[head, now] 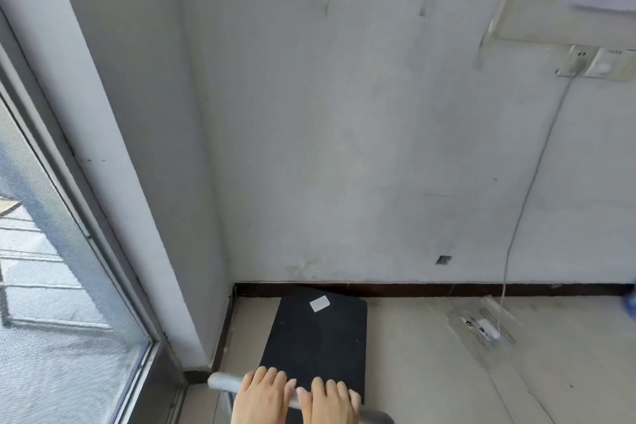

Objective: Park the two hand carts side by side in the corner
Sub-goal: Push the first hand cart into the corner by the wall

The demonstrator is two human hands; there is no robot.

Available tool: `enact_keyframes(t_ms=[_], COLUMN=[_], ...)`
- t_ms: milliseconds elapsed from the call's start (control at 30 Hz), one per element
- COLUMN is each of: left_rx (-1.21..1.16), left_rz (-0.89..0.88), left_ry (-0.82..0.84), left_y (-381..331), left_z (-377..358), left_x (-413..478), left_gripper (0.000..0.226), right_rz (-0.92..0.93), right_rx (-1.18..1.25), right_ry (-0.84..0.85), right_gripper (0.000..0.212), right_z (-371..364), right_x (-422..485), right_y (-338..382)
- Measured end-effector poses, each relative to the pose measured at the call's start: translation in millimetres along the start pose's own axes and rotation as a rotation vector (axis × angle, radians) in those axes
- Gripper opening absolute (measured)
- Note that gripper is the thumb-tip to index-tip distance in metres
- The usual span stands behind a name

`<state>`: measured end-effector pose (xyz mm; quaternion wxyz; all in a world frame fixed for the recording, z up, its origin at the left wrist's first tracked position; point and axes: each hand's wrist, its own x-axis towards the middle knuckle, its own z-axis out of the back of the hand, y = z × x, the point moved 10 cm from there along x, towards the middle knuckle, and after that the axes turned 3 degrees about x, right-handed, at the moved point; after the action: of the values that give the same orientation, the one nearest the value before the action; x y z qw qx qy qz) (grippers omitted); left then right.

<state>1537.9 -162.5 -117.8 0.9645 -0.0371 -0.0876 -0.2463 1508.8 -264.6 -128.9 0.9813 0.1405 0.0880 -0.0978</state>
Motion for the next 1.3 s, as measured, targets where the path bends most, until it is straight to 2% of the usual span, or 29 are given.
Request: enact_keyframes(t_ms=[33,67,133,200,300,400,500,533,567,633,733,800,1067,1300], left_rx=[0.018,0.033,0.035,0.026,0.055,0.049,0.001,-0.022,-0.028,0.013,0.121,0.22,0.279,0.271], left_rz=[-0.019,-0.028,-0.03,-0.019,-0.01,0.014,-0.004,-0.001,0.01,0.007,-0.045,-0.035,0.018,-0.013], left_ry=[0.01,0.022,0.025,0.005,-0.05,-0.049,0.055,0.076,0.094,0.142,0.182,0.317,0.22,0.16], left_y=[-0.7,-1.2,-3.4,-5.3,-7.2,-7.4,-12.5,-12.1,-12.7,-20.1,-30.3,-29.7,-44.9,-81.1], left_z=[-3.3,-5.9,-11.2,-15.1,-9.7,-0.8,5.4,6.5,11.1,32.0,73.4,95.0,249.7,316.6], left_x=[6.0,10.5,16.4,16.8,17.0,17.6,14.9,14.4,15.7,14.6,6.2,-3.1,-45.8,-92.8], left_gripper=[0.027,0.028,0.035,0.044,0.068,0.074,0.076,0.076,0.075,0.066,0.036,0.03,0.029,0.036], right_rz=[-0.014,0.001,0.019,0.042,0.036,0.001,0.023,-0.016,-0.035,-0.031,-0.031,-0.043,-0.047,-0.05], right_rx=[0.013,-0.003,-0.015,-0.028,-0.017,-0.041,-0.12,-0.104,-0.103,-0.085,-0.064,-0.04,0.04,0.085], right_ry=[-0.01,-0.143,-0.3,-0.323,-0.266,-0.204,-0.038,0.083,0.134,0.124,0.146,0.144,0.003,-0.054], right_gripper=[0.071,0.078,0.081,0.082,0.085,0.084,0.056,0.054,0.052,0.047,0.044,0.042,0.04,0.041], right_z=[-5.6,1.6,18.4,21.4,13.2,23.2,17.4,11.5,12.3,27.7,57.0,84.6,225.3,270.9], right_x=[4.2,8.8,11.2,13.1,17.9,17.3,7.8,3.0,-2.6,-15.8,-45.4,-68.1,-165.8,-241.7], right_y=[-7.4,-9.1,-10.7,-11.3,-19.1,-17.3,-12.0,-14.9,-16.4,-12.2,-5.1,1.3,41.8,47.4])
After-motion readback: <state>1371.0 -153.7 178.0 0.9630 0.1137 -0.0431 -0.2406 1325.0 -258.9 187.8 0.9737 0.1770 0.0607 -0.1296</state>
